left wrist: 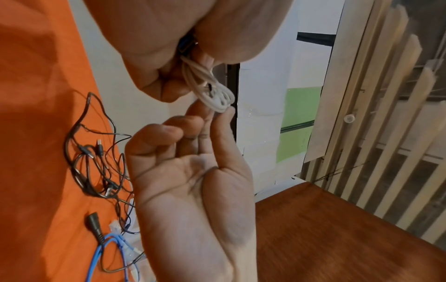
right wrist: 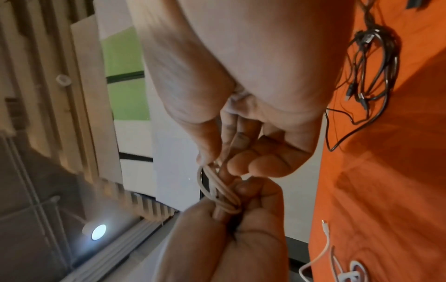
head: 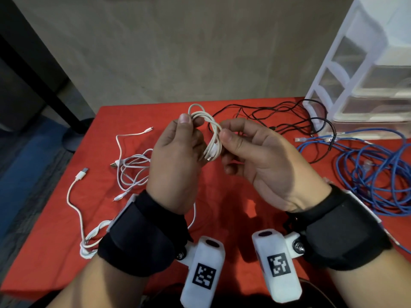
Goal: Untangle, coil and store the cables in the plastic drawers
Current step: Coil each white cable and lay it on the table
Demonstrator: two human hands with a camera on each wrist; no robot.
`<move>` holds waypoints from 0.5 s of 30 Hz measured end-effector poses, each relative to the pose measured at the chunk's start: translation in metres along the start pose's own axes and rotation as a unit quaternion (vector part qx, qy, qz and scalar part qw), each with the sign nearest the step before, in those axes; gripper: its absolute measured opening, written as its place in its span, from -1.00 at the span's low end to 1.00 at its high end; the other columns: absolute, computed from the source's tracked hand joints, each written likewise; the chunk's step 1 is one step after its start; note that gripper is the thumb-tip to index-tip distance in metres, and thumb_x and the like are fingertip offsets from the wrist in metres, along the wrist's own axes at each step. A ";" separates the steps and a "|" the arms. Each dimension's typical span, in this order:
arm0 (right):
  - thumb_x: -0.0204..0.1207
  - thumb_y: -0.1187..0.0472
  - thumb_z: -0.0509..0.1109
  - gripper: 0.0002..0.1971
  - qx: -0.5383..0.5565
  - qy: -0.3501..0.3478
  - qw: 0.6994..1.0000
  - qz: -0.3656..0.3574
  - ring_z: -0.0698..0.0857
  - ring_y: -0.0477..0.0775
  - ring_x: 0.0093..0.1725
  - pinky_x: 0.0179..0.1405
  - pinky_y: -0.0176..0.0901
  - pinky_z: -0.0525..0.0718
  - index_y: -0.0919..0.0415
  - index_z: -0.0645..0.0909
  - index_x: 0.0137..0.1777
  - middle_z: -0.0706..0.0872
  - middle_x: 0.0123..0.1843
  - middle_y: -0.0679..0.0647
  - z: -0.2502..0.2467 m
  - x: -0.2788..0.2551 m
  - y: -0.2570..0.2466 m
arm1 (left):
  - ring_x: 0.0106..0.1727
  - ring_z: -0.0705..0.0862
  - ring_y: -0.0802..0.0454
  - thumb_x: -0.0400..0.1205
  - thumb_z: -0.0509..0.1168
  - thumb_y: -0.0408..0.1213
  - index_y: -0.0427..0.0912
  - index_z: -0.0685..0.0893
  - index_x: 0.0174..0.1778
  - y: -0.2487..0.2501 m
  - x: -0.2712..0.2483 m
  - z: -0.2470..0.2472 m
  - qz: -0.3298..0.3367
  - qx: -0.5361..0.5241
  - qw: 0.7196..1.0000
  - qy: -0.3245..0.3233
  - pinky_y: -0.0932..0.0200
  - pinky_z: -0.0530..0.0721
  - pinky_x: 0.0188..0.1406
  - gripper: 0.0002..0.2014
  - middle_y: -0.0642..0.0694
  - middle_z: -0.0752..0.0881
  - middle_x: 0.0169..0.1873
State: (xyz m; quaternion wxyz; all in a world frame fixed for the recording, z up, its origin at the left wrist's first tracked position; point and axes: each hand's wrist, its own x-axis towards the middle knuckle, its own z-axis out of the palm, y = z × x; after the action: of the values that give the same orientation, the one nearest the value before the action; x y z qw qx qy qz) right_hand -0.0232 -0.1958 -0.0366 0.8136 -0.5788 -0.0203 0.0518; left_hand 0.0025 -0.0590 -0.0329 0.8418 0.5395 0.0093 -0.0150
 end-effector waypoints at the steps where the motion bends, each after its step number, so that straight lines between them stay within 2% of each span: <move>1: 0.47 0.08 0.50 -0.86 -0.015 0.007 1.000 -0.005 0.61 -0.06 -0.32 -0.31 -0.18 0.55 0.11 0.72 -0.07 0.74 -0.23 0.05 0.002 0.000 0.001 | -0.38 0.23 0.01 0.87 0.08 -0.17 -0.24 0.64 -0.01 0.000 0.000 0.000 0.000 0.001 1.000 0.007 0.05 0.34 -0.30 -0.69 -0.04 0.28 -0.45; 4: 0.56 0.03 0.51 -0.85 -0.078 0.019 0.997 -0.023 0.56 0.04 -0.17 -0.26 -0.13 0.52 0.10 0.75 -0.11 0.70 -0.17 0.10 0.004 -0.002 0.001 | -0.37 0.24 0.01 0.87 0.08 -0.17 -0.24 0.64 -0.01 -0.001 0.001 -0.001 0.005 0.007 1.000 0.019 0.06 0.32 -0.32 -0.69 -0.03 0.30 -0.46; 6: 0.59 0.02 0.42 -0.84 -0.105 0.011 0.994 -0.040 0.54 0.05 -0.09 -0.22 -0.08 0.55 0.06 0.77 -0.09 0.68 -0.13 0.10 0.006 -0.003 0.001 | -0.38 0.25 0.02 0.87 0.09 -0.17 -0.24 0.64 0.00 -0.001 0.001 -0.001 0.007 0.010 1.000 0.019 0.07 0.31 -0.33 -0.70 -0.02 0.32 -0.46; 9: 0.66 0.08 0.42 -0.85 -0.132 -0.018 0.988 -0.082 0.59 0.01 -0.13 -0.17 -0.07 0.58 0.10 0.75 -0.08 0.73 -0.17 0.02 0.007 -0.006 -0.001 | -0.37 0.36 -0.06 0.86 0.11 -0.16 -0.22 0.66 -0.04 0.001 0.000 0.000 0.005 0.022 1.000 0.020 0.09 0.39 -0.35 -0.69 -0.13 0.40 -0.42; 11: 0.63 0.19 0.47 -0.89 -0.180 -0.046 0.976 -0.116 0.65 0.15 -0.16 -0.08 -0.05 0.63 0.24 0.72 -0.03 0.79 -0.14 0.10 0.007 -0.007 -0.002 | -0.35 0.41 -0.08 0.86 0.13 -0.14 -0.20 0.68 -0.05 0.001 0.001 -0.002 0.007 0.032 0.999 0.026 0.05 0.43 -0.30 -0.69 -0.14 0.43 -0.40; 12: 0.60 0.24 0.51 -0.90 -0.202 -0.054 0.970 -0.127 0.69 0.24 -0.11 0.01 0.02 0.66 0.29 0.71 -0.01 0.80 -0.09 0.18 0.006 -0.007 -0.002 | -0.35 0.42 -0.05 0.85 0.14 -0.13 -0.19 0.69 -0.06 0.001 0.002 -0.003 0.010 0.037 0.999 0.032 0.01 0.45 -0.26 -0.69 -0.10 0.44 -0.42; 13: 0.57 0.29 0.54 -0.89 -0.216 -0.056 0.966 -0.133 0.72 0.24 -0.07 0.08 0.10 0.67 0.32 0.71 0.00 0.80 -0.05 0.24 0.006 -0.007 -0.002 | -0.33 0.43 -0.06 0.85 0.14 -0.12 -0.19 0.69 -0.07 0.000 0.003 -0.004 0.014 0.041 0.998 0.035 -0.06 0.48 -0.21 -0.68 -0.10 0.46 -0.41; 15: 0.55 0.32 0.56 -0.90 -0.234 -0.058 0.961 -0.134 0.75 0.23 -0.06 0.12 0.17 0.67 0.35 0.72 -0.02 0.81 -0.05 0.28 0.004 -0.006 -0.003 | -0.20 0.47 -0.16 0.84 0.16 -0.09 -0.19 0.69 -0.06 -0.002 0.004 -0.005 0.018 0.051 0.998 0.029 -0.28 0.57 -0.07 -0.69 -0.24 0.48 -0.29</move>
State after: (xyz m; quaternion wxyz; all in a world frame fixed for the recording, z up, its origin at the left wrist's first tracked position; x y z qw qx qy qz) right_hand -0.0292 -0.1937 -0.0324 0.6521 -0.7411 -0.1566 -0.0308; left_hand 0.0067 -0.0549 -0.0372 0.8129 0.5817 0.0238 0.0153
